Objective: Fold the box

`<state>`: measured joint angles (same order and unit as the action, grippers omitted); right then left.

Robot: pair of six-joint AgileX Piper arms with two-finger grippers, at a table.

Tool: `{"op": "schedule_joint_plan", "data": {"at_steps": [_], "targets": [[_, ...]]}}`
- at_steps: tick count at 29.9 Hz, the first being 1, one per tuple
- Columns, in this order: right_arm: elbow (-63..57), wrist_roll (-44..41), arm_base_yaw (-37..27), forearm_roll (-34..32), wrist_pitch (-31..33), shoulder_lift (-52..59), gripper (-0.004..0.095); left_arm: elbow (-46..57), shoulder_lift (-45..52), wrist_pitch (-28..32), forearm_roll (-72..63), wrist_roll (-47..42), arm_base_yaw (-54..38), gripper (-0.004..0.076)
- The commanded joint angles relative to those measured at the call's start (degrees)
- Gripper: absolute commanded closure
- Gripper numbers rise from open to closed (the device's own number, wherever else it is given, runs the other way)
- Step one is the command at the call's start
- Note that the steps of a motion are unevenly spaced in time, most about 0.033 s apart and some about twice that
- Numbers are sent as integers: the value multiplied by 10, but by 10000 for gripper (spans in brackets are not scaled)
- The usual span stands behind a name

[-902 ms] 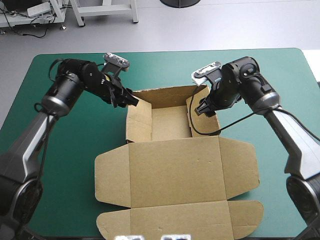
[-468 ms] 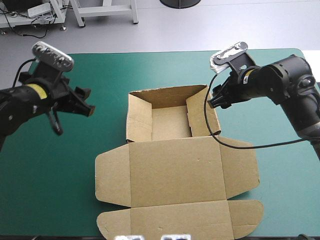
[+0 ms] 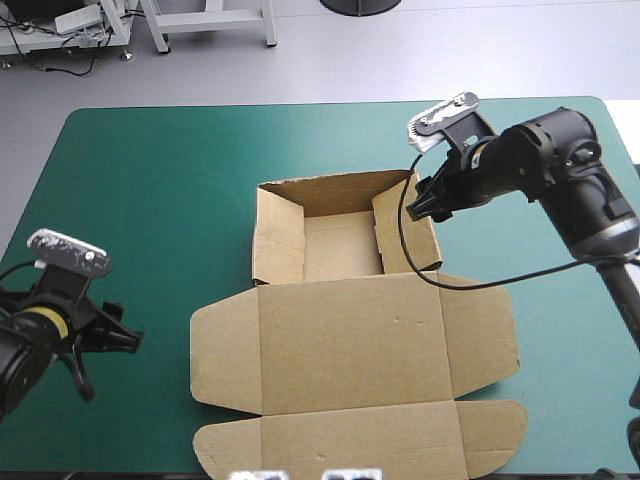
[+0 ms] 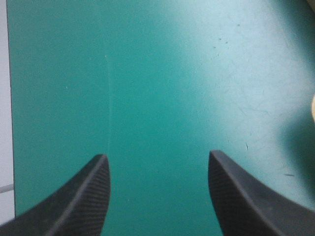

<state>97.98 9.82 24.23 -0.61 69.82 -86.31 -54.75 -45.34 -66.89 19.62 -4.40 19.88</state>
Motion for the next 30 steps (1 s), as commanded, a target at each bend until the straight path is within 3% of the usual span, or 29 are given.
{"op": "schedule_joint_plan", "data": {"at_steps": [1, 12, 19, 22, 26, 30], "targets": [[16, 3, -3, -1, -27, -25, 266, 33, 48, 29, 16, -37, 1, 297], [16, -22, -5, -31, -42, -166, 266, 96, 81, 47, -14, -46, 1, 309], [16, -26, -17, 19, -52, -213, 296, 111, 81, 55, -14, -47, 1, 318], [17, -24, -18, 32, -52, -225, 470, 111, 81, 58, -25, -55, 1, 318], [21, -24, -20, 16, -52, -235, 892, 111, 77, 41, -43, -62, 1, 318], [40, 0, -41, 6, -39, -235, 933, 111, 77, 24, -46, -73, 1, 318]]}}
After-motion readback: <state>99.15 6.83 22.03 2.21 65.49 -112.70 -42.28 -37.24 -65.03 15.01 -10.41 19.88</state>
